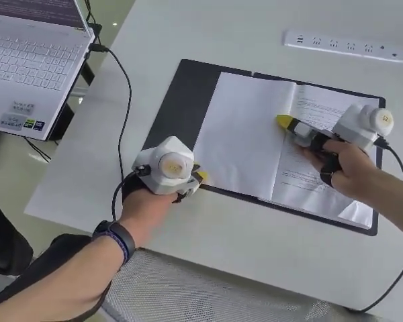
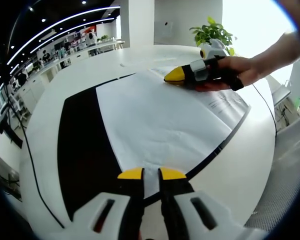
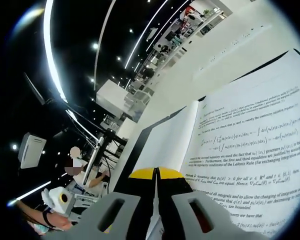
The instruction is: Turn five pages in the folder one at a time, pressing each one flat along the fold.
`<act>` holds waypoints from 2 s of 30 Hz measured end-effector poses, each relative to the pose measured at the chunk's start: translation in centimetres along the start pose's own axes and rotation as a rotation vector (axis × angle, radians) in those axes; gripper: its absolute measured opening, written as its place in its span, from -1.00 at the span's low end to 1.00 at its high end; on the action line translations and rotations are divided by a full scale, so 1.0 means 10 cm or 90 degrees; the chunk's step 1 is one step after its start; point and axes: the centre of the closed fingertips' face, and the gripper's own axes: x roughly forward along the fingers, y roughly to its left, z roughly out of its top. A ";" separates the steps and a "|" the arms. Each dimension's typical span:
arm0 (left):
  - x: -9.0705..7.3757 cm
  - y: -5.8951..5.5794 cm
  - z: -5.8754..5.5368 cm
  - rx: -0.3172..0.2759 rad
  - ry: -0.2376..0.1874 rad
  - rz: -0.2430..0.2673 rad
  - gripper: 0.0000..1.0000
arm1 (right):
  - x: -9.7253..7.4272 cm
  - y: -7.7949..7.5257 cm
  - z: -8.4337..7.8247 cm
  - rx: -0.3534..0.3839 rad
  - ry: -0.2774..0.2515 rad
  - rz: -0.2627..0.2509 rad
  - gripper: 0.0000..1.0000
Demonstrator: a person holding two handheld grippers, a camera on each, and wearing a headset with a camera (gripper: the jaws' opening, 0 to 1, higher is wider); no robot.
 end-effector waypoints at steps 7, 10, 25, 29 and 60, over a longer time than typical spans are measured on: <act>0.00 0.00 0.00 -0.001 -0.002 -0.001 -0.80 | -0.17 0.24 -0.24 -0.005 0.016 0.010 -1.00; -0.01 0.00 0.00 -0.001 -0.002 -0.001 -0.80 | -0.21 0.33 -0.35 -0.013 0.029 0.015 -1.00; -0.02 -0.01 0.00 -0.006 -0.007 0.000 -0.80 | -0.47 0.64 -0.95 -0.041 0.103 0.047 -1.00; -0.02 0.00 0.00 -0.005 -0.007 0.000 -0.81 | -0.54 0.66 -1.03 -0.026 0.099 0.050 -1.00; -0.01 -0.01 0.00 0.000 -0.006 0.000 -0.79 | -0.71 0.58 -1.31 -0.049 0.144 0.059 -1.00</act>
